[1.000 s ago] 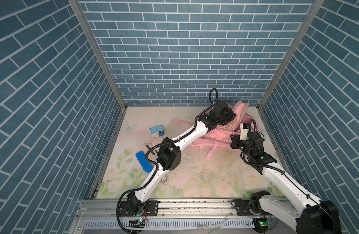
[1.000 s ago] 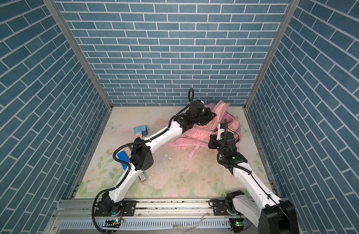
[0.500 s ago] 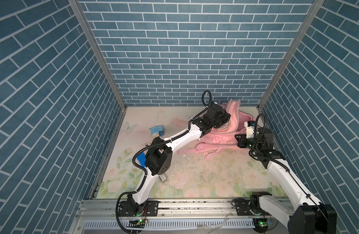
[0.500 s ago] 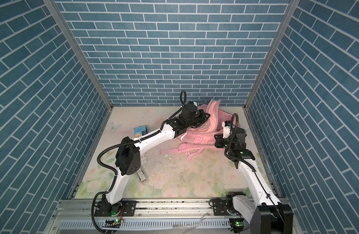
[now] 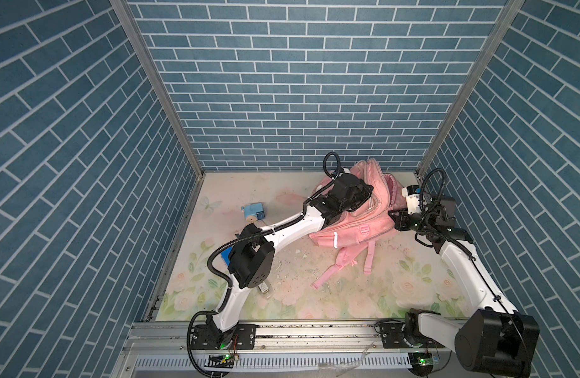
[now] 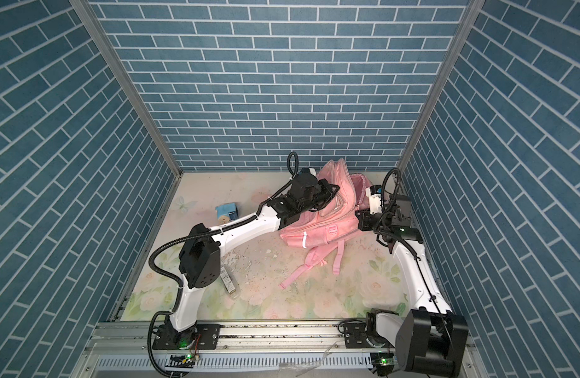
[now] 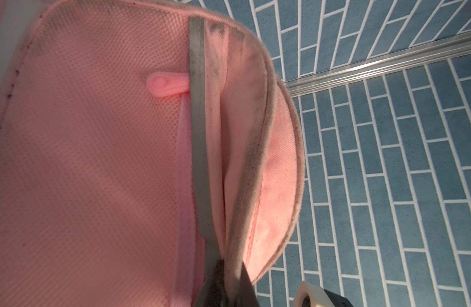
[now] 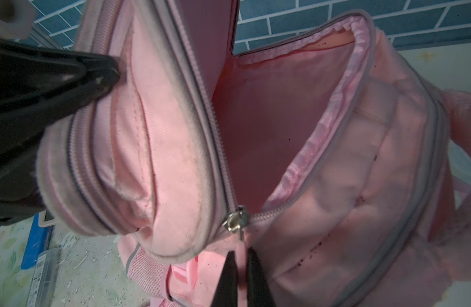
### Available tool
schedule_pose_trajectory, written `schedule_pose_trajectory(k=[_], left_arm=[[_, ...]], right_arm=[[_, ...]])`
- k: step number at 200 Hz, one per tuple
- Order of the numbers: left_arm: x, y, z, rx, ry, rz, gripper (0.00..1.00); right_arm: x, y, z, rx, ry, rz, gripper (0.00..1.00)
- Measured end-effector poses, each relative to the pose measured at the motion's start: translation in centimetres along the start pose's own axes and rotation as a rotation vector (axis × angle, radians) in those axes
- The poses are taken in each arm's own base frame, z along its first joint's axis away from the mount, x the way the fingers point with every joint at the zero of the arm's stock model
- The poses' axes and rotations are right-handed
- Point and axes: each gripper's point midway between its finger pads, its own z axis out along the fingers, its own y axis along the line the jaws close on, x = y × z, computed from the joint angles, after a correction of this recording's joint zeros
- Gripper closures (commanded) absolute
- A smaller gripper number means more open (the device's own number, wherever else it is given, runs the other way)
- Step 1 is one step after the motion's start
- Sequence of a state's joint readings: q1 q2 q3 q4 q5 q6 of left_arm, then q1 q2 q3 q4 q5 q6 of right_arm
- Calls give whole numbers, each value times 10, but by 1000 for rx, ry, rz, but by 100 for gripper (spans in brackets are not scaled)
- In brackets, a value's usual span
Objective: Pack books, pencil case, and school supplies into a backpack
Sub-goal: Unzip the student bag at the top-center of the table.
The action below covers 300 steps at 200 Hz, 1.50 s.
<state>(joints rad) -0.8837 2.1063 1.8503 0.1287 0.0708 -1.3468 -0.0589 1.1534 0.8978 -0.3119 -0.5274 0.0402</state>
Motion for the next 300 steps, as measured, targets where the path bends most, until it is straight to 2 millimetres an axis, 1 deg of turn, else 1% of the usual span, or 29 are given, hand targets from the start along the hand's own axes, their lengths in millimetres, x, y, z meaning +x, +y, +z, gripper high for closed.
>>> schedule_pose_trajectory(k=[24,59,80,105,127,148,163,184,207,244,277,300], left_arm=[[-5,-2,0,12,-10,-9,100],[-6,0,6,14,-17,-9,100],[-6,-3,13,19,-18,-5,100],[-5,-10,24,33,-18,2,100],[-7,-17,35,37,-20,13,100],[-7,-22,44,37,-18,24,100],[-6,-28,48,51,-17,28,100],[-2,-36,48,63,-12,31,100],[-2,-38,47,63,-19,34,100],[-5,-37,47,55,-38,35,100],[-7,-37,47,44,-43,40,100],[-5,-36,47,37,-30,46,100]], right_arm=[[1,9,-2,0,-51,-49,100],[14,29,-10,15,-138,-146,100],[15,31,-14,40,-174,-178,100],[11,30,-16,75,-207,-206,100],[6,35,-15,74,-233,-237,100],[5,45,-11,48,-245,-260,100],[13,54,-4,8,-219,-271,100],[21,60,4,-35,-186,-272,100],[24,63,7,-56,-173,-273,100],[27,63,14,-23,-191,-275,100],[37,67,27,-10,-241,-264,100],[41,72,31,-15,-297,-264,100]])
